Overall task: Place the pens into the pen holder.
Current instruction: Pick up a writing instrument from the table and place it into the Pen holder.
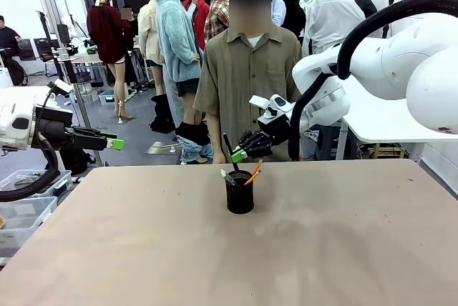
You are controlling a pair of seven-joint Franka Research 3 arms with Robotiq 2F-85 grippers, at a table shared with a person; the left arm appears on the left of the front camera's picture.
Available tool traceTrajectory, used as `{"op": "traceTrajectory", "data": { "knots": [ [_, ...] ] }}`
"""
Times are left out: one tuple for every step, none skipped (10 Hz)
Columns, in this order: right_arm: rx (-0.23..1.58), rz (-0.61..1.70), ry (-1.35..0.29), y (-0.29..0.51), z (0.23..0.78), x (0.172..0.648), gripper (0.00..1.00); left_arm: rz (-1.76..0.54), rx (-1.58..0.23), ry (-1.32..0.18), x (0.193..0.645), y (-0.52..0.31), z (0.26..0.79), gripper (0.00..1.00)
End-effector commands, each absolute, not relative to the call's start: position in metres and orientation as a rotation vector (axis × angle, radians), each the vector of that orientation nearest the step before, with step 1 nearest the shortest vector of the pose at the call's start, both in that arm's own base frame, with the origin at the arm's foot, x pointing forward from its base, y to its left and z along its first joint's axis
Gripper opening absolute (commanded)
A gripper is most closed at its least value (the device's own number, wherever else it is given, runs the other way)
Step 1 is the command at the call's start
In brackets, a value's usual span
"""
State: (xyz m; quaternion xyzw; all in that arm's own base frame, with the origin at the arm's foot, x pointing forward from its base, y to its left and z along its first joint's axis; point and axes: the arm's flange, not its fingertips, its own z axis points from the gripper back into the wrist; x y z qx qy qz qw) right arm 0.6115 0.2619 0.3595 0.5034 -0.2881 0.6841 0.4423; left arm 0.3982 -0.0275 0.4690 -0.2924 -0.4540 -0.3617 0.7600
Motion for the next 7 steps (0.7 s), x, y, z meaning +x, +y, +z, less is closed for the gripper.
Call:
{"op": "traceTrajectory", "data": {
  "knots": [
    [1.257, 1.714, -0.659, 0.263, 0.354, 0.616, 0.0, -0.804, -0.648, -1.015, 0.4, -0.028, 0.465, 0.8],
    [1.253, 1.723, -0.654, 0.263, 0.35, 0.617, 0.0, -0.804, -0.648, -1.015, 0.4, -0.028, 0.465, 0.8],
    [1.248, 1.732, -0.638, 0.265, 0.346, 0.619, 0.0, -0.804, -0.648, -1.015, 0.4, -0.028, 0.465, 0.8],
    [1.257, 1.739, -0.623, 0.266, 0.344, 0.62, 0.0, -0.804, -0.648, -1.015, 0.4, -0.028, 0.465, 0.8],
    [1.258, 1.744, -0.615, 0.268, 0.343, 0.621, 0.02, -0.804, -0.648, -1.015, 0.4, -0.028, 0.465, 0.8],
    [1.26, 1.741, -0.603, 0.268, 0.342, 0.622, 0.12, -0.804, -0.648, -1.015, 0.4, -0.028, 0.465, 0.8],
    [1.254, 1.741, -0.606, 0.269, 0.342, 0.623, 0.28, -0.804, -0.648, -1.015, 0.4, -0.028, 0.465, 0.8]
  ]
}}
